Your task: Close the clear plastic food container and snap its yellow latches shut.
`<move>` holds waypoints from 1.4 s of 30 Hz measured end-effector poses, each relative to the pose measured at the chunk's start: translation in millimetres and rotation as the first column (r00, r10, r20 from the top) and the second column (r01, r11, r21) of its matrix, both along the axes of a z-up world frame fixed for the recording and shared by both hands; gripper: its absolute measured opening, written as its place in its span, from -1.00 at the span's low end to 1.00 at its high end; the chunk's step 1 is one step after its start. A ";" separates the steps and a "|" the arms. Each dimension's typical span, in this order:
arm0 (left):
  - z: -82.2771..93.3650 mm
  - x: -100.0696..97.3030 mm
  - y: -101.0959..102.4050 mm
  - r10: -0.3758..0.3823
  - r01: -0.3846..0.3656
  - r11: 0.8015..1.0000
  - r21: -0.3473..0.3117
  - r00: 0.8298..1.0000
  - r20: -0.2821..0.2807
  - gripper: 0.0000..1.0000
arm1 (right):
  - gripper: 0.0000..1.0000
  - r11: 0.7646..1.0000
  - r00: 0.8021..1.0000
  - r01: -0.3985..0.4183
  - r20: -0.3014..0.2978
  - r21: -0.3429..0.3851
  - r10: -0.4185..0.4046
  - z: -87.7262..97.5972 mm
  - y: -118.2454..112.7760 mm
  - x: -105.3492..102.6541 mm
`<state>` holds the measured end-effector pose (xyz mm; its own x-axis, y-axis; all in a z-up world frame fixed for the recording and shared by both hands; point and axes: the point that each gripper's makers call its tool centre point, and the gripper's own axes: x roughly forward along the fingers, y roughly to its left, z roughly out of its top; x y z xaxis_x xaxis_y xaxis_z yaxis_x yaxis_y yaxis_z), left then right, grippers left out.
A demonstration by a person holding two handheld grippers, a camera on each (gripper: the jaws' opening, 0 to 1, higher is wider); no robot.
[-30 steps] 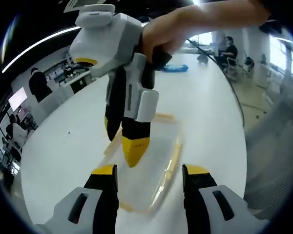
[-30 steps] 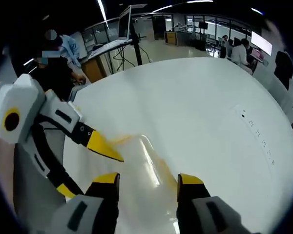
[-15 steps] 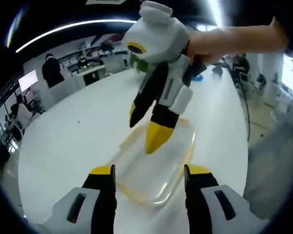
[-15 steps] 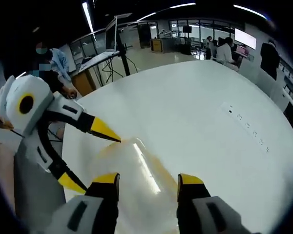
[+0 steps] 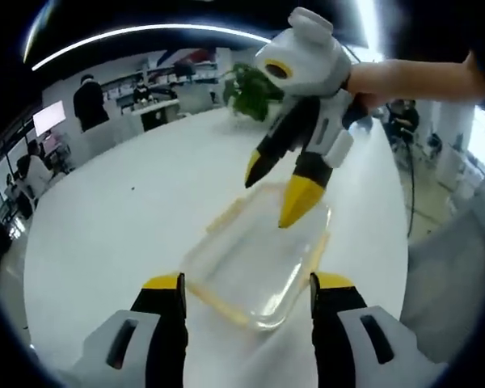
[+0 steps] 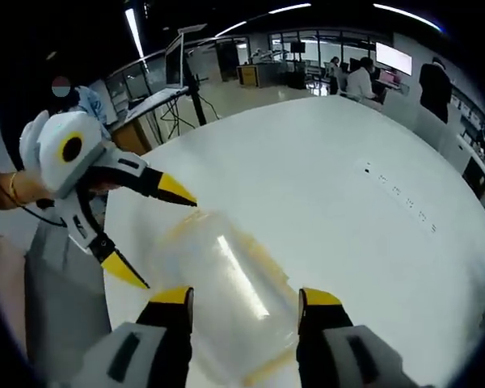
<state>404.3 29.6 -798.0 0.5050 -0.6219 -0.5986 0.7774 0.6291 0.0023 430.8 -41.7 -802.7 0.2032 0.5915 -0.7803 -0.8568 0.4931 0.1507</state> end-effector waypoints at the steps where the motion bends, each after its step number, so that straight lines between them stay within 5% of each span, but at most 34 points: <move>1: -0.2 0.3 0.7 0.000 0.000 1.000 0.000 1.000 -0.002 0.22 | 0.03 1.000 1.000 -0.001 -0.001 0.000 0.001 0.3 -1.6 -1.6; 16: -7.1 -2.7 2.2 -0.031 0.032 0.999 0.017 0.999 -0.044 0.22 | 0.32 0.996 0.996 -0.070 0.047 -0.046 0.072 -4.5 -16.7 -15.8; 24: -10.8 -3.8 3.8 -0.045 0.046 0.998 0.043 0.998 -0.043 0.22 | 0.31 0.997 0.997 -0.063 0.038 -0.053 0.065 -11.4 -25.5 -20.4; 27: -20.6 -4.1 11.5 -0.071 0.075 0.987 0.142 0.997 -0.031 0.20 | 0.29 0.996 0.996 -0.064 0.051 -0.055 0.066 -12.7 -25.8 -20.4; 42: -23.6 -3.5 9.7 -0.079 0.080 0.985 0.154 0.997 -0.012 0.12 | 0.29 0.996 0.991 -0.077 0.101 -0.046 0.082 -14.2 -23.3 -18.5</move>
<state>400.8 39.3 -821.6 0.4533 -0.5603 -0.6932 0.8254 0.5574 0.0892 412.3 -65.0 -816.8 0.2376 0.5758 -0.7823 -0.9034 0.4270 0.0399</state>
